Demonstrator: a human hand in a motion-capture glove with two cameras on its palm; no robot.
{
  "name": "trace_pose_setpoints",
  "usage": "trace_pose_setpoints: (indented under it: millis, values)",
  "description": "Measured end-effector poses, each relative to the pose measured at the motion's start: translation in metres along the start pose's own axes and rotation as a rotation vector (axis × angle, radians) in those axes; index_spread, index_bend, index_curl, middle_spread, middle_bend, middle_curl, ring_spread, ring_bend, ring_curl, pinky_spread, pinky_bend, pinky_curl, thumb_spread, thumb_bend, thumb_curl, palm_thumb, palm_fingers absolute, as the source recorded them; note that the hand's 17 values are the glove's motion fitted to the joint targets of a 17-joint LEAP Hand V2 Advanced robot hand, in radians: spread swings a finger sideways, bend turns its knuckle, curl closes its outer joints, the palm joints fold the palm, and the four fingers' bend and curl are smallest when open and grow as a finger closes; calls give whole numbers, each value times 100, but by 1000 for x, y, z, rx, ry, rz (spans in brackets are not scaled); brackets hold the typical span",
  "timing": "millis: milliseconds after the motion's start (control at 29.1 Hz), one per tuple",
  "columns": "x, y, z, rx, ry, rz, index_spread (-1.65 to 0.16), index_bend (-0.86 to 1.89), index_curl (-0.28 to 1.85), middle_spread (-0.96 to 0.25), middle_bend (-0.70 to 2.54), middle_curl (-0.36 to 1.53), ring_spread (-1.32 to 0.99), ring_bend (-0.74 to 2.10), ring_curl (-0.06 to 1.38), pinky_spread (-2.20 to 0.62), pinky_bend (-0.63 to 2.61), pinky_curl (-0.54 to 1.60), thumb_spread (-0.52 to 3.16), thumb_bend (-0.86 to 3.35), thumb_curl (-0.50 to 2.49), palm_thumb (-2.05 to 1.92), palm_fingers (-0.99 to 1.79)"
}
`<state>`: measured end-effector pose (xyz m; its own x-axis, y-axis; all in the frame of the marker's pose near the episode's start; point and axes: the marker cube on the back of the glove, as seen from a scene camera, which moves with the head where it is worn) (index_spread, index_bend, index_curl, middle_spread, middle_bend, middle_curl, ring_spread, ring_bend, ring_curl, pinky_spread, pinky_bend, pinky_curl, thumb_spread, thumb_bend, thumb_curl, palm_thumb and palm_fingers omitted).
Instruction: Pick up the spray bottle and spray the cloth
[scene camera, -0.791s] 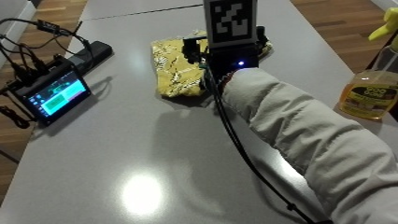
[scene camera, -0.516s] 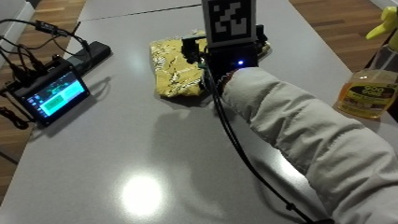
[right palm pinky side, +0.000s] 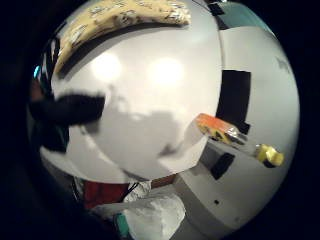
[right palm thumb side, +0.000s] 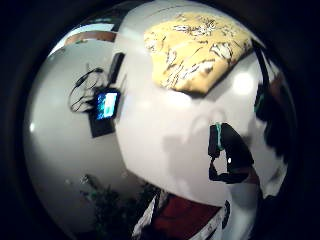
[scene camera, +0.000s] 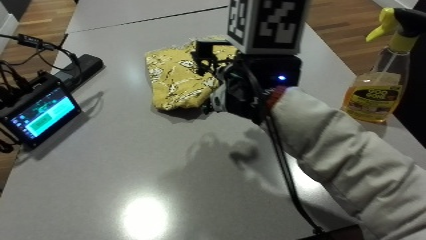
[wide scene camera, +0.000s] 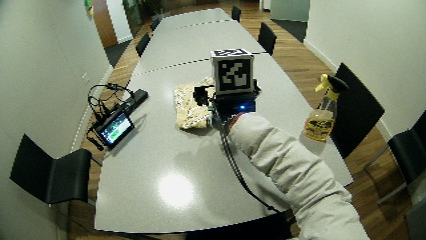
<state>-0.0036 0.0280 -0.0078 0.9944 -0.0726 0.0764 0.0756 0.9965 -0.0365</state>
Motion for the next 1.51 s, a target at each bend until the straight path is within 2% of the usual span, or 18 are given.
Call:
trace_pose_setpoints:
  millis: [103,172,275,447,551,585,688,791,826,929,998,1067,1342,1514]
  values:
    - [10,35,-1,-9,-147,-67,-17,29,37,-7,71,38,-12,83,42,-18,78,41,89,29,34,78,95]
    - [28,64,-3,59,-306,-121,-17,28,39,-5,69,38,-10,77,42,-17,72,41,92,27,35,78,86]
    - [62,103,-8,268,-587,-150,-18,30,40,-4,68,39,-8,65,40,-13,60,38,94,25,36,80,72]
    - [126,152,-14,669,-1016,-128,-20,27,40,-6,56,37,-12,64,39,-17,58,37,92,24,39,87,78]
    - [187,149,3,894,-1078,-9,-21,26,40,-8,54,38,-15,63,39,-19,53,37,90,23,41,90,77]
    - [209,142,13,938,-1071,50,-22,28,41,-10,57,40,-16,63,40,-17,39,33,90,21,41,90,67]
    - [248,121,39,907,-1091,167,-24,29,45,-9,62,43,-16,57,42,-5,15,31,88,16,41,88,34]
    - [268,105,60,762,-1146,177,-25,29,45,-7,63,43,-13,53,41,2,11,27,85,13,42,90,30]
    - [276,102,68,729,-1151,171,-26,29,44,-6,62,43,-12,52,40,3,11,25,84,13,42,91,37]
    - [295,104,89,723,-1160,141,-26,38,41,-8,60,41,-13,53,34,0,18,21,77,14,46,100,93]
    - [299,115,98,759,-1187,135,-25,26,36,-9,55,40,-14,52,32,-10,39,28,69,13,48,103,115]
    - [303,126,106,802,-1183,158,-25,26,40,-9,52,41,-14,53,36,-16,48,33,62,12,49,105,121]
    - [338,137,107,948,-1080,244,-26,27,48,-10,54,45,-16,52,42,-24,50,40,46,6,55,110,123]
    - [326,126,79,876,-886,190,-26,26,50,-10,53,46,-16,51,43,-25,50,42,40,3,58,112,124]
